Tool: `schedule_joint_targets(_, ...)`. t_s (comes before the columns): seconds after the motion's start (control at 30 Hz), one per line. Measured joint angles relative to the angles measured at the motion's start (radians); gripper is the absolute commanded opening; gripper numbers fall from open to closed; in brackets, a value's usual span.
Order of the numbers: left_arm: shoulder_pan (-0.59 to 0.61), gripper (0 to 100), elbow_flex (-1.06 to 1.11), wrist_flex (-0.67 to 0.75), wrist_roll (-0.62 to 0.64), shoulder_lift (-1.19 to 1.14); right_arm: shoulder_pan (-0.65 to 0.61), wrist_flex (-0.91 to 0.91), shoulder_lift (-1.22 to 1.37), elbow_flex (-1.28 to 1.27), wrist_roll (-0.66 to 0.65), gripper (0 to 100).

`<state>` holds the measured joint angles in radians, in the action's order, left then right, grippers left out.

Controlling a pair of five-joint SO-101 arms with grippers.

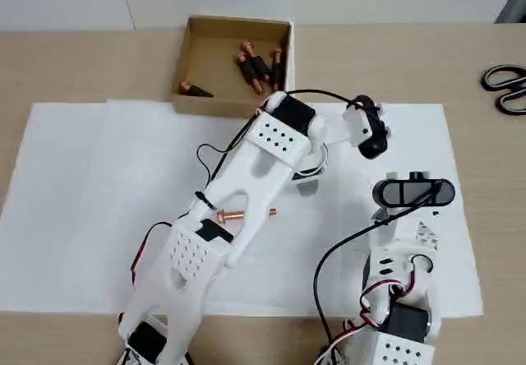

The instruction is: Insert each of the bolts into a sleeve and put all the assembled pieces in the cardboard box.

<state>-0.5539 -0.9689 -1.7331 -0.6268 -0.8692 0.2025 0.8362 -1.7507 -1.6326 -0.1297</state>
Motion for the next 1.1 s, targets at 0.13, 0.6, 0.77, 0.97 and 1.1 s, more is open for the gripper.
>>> schedule_joint_targets(0.13, 0.000, 19, 0.000, 0.000, -0.002, 0.000, 0.000, 0.000, 0.000, 0.000, 0.000, 0.7)
schedule_joint_targets(0.6, 0.003, 19, -0.018, 0.000, -0.101, -0.137, 0.002, 0.000, 0.000, -0.037, 0.000, 0.7)
schedule_joint_targets(0.77, 0.008, 25, -0.020, 0.000, -0.101, -0.137, 0.002, 0.000, 0.000, -0.038, 0.000, 0.7)
schedule_joint_targets(0.97, 0.028, 32, -0.025, 0.009, -0.107, -0.138, 0.002, 0.000, 0.000, -0.038, 0.000, 0.7)
schedule_joint_targets(1.1, 0.028, 32, -0.025, 0.006, -0.104, -0.140, 0.002, 0.000, 0.000, -0.040, 0.000, 0.7)
